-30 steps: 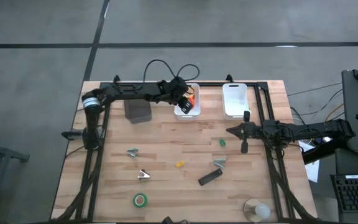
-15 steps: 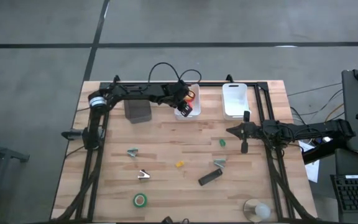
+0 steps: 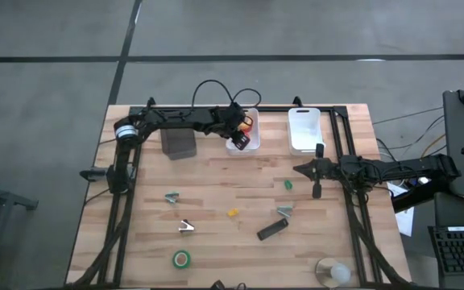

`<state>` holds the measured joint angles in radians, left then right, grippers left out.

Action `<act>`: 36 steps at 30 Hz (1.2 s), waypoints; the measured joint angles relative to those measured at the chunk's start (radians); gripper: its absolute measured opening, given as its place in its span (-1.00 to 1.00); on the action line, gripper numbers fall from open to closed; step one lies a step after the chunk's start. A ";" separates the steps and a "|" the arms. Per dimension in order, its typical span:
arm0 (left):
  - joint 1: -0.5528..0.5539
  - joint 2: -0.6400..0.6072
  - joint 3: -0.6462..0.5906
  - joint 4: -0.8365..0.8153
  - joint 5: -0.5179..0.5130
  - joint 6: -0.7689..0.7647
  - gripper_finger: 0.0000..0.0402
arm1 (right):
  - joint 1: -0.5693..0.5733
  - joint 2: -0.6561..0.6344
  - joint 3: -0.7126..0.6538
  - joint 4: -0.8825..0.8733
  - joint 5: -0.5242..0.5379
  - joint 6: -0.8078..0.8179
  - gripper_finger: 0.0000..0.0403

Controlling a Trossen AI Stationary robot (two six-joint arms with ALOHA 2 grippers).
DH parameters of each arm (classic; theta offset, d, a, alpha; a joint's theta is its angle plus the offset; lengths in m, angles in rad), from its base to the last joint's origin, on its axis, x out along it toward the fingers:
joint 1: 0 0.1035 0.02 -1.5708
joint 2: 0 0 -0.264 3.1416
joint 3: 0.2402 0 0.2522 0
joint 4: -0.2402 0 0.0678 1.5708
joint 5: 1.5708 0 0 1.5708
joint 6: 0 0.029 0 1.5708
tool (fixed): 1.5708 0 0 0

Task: Pick and place Stapler, Stapler remover, tape
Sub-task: Put the green tape into the left white bin

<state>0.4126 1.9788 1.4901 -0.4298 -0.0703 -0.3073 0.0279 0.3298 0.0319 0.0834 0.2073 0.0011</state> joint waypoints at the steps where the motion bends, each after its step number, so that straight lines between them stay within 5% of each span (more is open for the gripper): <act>1: 0.000 -0.001 0.011 -0.003 0.001 0.000 -0.09 | 0.000 0.000 0.000 0.000 0.000 0.003 -0.96; 8: -0.038 -0.037 0.111 -0.248 0.054 0.069 -0.09 | 0.000 0.000 0.000 0.000 0.000 -0.002 -0.96; 16: -0.195 -0.204 0.078 -0.502 0.033 0.096 -0.09 | 0.000 0.000 0.000 0.000 0.000 -0.005 -0.96; 25: -0.453 -0.443 -0.105 -0.596 0.031 0.006 -0.09 | 0.000 0.000 0.000 0.000 0.000 -0.005 -0.96; 36: -0.789 -0.604 -0.435 -0.457 0.045 -0.361 -0.09 | 0.000 0.000 0.000 0.000 0.000 0.003 -0.96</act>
<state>-0.3768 1.3750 1.0546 -0.8872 -0.0249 -0.6685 0.0279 0.3294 0.0319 0.0834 0.2073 0.0044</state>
